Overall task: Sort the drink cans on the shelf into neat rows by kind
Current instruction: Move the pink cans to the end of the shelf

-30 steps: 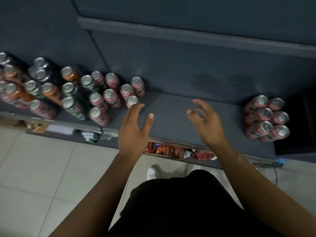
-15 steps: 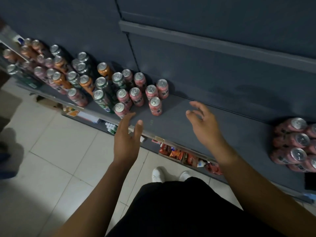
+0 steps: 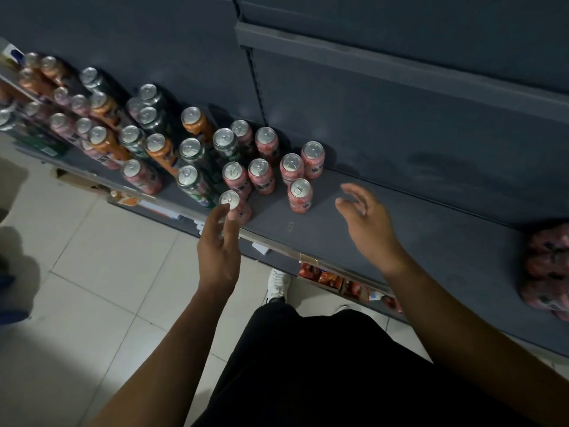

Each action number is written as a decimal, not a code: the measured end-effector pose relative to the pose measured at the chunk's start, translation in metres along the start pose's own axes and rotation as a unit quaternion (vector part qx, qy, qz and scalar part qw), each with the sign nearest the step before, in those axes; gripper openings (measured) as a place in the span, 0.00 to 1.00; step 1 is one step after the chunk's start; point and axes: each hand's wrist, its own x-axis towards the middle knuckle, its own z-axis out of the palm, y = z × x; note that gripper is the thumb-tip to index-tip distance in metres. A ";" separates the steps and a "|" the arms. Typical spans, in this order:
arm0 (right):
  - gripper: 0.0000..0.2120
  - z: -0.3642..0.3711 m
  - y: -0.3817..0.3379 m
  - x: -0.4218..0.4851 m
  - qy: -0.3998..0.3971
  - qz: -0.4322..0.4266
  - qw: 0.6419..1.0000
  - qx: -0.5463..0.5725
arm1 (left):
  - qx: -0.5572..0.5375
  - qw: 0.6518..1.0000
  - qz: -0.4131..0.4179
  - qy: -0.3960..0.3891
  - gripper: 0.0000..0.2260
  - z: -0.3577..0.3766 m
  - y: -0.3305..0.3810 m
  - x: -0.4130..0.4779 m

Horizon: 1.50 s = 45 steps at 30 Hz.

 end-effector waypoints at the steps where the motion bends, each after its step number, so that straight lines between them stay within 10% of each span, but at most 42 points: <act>1: 0.13 0.008 -0.001 0.008 0.010 0.007 1.000 -0.005 | -0.002 1.000 -0.007 -0.008 0.21 -0.003 -0.007 0.013; 8: 0.16 0.067 0.007 0.050 0.091 0.080 0.993 -0.005 | -0.006 0.996 -0.066 -0.053 0.13 -0.014 -0.052 0.083; 19: 0.45 0.116 0.059 0.102 0.090 0.153 0.983 -0.036 | -0.009 0.980 -0.156 -0.121 0.30 0.023 -0.132 0.124; 27: 0.27 0.126 0.087 0.120 0.064 0.143 0.984 -0.082 | -0.014 0.981 -0.139 -0.131 0.33 0.038 -0.164 0.147; 34: 0.34 0.123 0.082 0.120 0.082 0.168 0.980 -0.070 | -0.020 0.982 -0.128 -0.139 0.30 0.038 -0.157 0.151; 45: 0.21 0.093 0.001 0.045 0.187 0.156 0.959 0.146 | -0.129 0.963 -0.123 -0.202 0.26 0.008 -0.079 0.122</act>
